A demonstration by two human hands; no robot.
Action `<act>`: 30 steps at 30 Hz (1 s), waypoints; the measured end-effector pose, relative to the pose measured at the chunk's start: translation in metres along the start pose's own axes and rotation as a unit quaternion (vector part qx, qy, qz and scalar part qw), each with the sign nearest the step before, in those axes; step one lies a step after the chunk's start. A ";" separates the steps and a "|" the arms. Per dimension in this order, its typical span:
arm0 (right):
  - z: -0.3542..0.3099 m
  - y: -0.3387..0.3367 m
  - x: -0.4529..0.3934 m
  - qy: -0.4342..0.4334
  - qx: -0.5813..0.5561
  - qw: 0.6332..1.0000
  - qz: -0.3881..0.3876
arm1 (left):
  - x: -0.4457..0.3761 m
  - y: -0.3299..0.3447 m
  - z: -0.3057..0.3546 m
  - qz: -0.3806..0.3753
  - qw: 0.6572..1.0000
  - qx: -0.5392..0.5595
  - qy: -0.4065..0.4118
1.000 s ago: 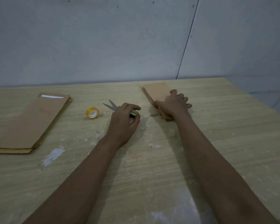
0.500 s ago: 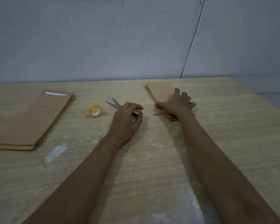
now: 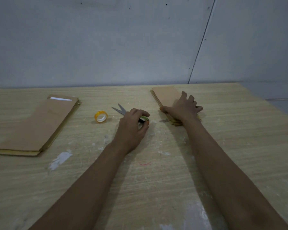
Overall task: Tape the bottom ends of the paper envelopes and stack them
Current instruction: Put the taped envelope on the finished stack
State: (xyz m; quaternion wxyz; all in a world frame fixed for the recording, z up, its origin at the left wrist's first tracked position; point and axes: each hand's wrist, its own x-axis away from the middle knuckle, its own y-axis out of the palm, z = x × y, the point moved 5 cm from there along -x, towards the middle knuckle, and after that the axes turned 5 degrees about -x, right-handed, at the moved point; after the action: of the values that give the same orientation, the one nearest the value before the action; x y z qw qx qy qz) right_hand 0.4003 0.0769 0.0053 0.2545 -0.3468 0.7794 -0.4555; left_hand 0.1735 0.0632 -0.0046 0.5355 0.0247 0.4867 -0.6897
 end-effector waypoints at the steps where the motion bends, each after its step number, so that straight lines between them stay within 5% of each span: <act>1: 0.000 0.000 0.000 0.000 0.001 1.000 -0.001 | 0.000 0.000 0.001 0.000 1.000 0.000 0.001; 8: -0.008 -0.002 0.010 -0.035 -0.007 0.998 0.044 | 0.004 -0.008 0.005 0.022 1.000 -0.001 0.018; 14: -0.047 -0.001 0.046 -0.207 -0.078 0.964 0.148 | 0.012 -0.028 0.004 0.054 0.998 -0.006 0.022; 20: -0.080 0.013 0.091 -0.356 -0.132 0.921 0.082 | 0.029 -0.065 -0.003 0.072 0.997 -0.004 0.026; 26: -0.100 0.026 0.124 -0.404 -0.125 0.905 0.052 | 0.052 -0.106 -0.030 0.076 0.997 -0.018 -0.008; 30: -0.112 0.033 0.143 -0.421 -0.132 0.896 0.036 | 0.064 -0.137 -0.058 0.122 0.983 -0.128 -0.056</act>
State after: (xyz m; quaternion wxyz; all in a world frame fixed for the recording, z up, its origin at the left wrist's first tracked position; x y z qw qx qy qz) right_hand 0.2201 0.0377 0.0158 0.5272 -0.5082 0.6643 -0.1501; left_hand 0.0138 0.0518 0.0179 0.6405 -0.0233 0.5338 -0.5515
